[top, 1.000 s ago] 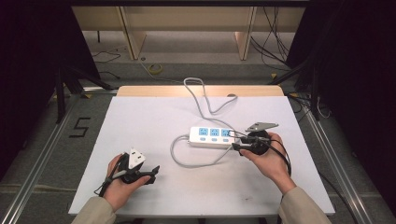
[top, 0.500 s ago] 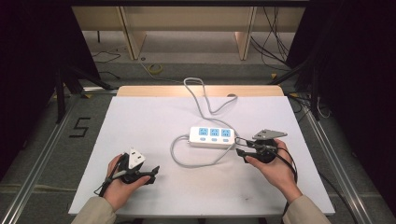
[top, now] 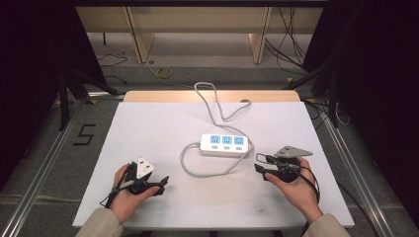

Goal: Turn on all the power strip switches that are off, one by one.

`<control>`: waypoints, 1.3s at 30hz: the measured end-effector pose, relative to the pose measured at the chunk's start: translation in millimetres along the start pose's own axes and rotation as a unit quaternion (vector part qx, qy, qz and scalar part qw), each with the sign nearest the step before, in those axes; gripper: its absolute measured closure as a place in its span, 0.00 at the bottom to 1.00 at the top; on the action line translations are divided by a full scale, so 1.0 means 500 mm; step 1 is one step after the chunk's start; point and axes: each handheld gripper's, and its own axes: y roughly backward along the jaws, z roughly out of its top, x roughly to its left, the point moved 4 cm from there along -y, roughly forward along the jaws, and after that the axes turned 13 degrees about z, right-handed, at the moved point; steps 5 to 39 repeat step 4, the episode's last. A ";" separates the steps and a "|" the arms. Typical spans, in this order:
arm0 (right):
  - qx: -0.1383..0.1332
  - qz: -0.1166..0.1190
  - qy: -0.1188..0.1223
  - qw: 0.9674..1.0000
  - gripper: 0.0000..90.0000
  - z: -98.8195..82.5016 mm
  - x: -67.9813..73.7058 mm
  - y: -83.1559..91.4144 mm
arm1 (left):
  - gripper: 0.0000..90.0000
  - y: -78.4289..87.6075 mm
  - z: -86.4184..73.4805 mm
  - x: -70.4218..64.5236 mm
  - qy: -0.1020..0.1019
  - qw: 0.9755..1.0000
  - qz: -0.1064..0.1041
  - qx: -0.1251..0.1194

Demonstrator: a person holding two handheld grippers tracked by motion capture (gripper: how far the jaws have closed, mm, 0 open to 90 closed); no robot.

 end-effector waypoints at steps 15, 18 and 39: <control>-0.004 -0.001 -0.001 1.000 0.47 -0.004 0.000 0.004 | 0.20 -0.006 -0.005 0.004 -0.002 1.000 0.002 0.004; -0.004 -0.001 -0.001 1.000 0.47 -0.004 0.000 0.004 | 0.20 -0.006 -0.005 0.004 -0.002 1.000 0.002 0.004; -0.004 -0.001 -0.001 1.000 0.47 -0.004 0.000 0.004 | 0.20 -0.006 -0.005 0.004 -0.002 1.000 0.002 0.004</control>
